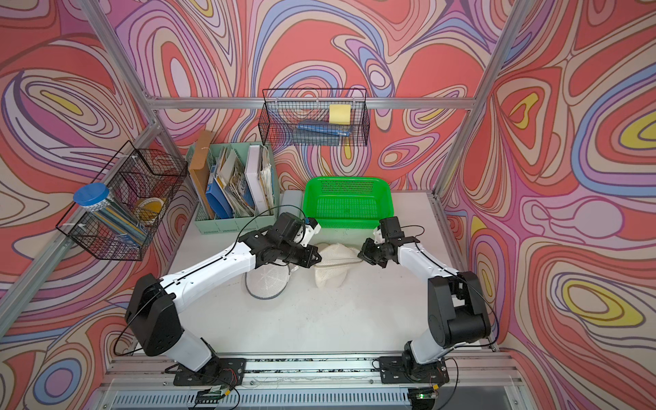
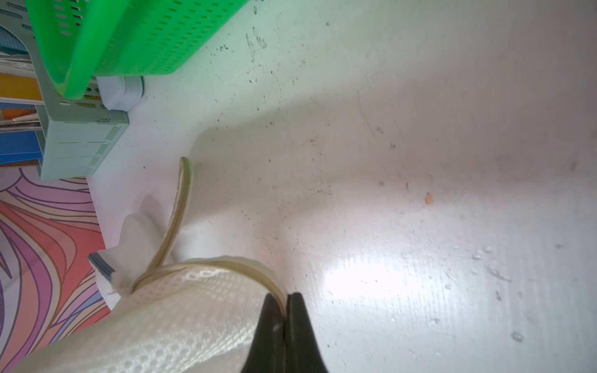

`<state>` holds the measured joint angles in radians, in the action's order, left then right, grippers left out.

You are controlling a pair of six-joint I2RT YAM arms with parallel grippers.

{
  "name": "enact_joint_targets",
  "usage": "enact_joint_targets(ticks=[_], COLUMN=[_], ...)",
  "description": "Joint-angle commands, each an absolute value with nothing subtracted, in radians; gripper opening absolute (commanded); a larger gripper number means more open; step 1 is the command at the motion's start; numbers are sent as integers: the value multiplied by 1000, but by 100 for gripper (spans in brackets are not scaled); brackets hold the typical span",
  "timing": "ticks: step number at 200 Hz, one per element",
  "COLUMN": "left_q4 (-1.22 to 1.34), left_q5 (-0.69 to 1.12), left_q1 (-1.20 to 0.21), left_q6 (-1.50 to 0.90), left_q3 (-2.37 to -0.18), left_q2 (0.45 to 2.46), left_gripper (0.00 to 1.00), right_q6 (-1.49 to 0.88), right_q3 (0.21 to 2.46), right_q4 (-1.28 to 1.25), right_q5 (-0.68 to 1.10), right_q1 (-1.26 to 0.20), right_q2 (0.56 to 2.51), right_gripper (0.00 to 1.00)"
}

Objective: Turn the laundry bag inside out
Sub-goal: Turn over the laundry bag at the center of the board.

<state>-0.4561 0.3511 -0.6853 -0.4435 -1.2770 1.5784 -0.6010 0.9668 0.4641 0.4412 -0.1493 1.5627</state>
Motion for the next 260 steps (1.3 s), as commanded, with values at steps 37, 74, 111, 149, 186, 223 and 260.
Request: enact_joint_targets(ticks=[37, 74, 111, 149, 186, 223, 260], left_q4=[-285, -247, -227, -212, -200, -196, -208], left_q5=[312, 181, 12, -127, -166, -183, -218], left_q1=[-654, -712, -762, -816, -846, -863, -863], left_q6=[-640, -682, -705, -677, -659, -653, -661], left_q3=[-1263, -1307, -1333, -1344, -1345, -1336, -1347], left_q2=[1586, 1626, 1656, 1663, 1677, 1672, 1676], left_gripper=[0, 0, 0, 0, 0, 0, 0], right_q6=[-605, -659, -758, -876, -951, -990, -1008], right_q3=[995, 1054, 1071, 1079, 1063, 1065, 1060], right_q4=[468, 514, 549, 566, 539, 489, 465], right_q5=[450, 446, 407, 391, 394, 421, 439], right_q1=[-137, -148, -233, -334, -368, -379, -410], right_q2=[1423, 1363, 1349, 1375, 1372, 1400, 1421], right_gripper=[47, 66, 67, 52, 50, 42, 9])
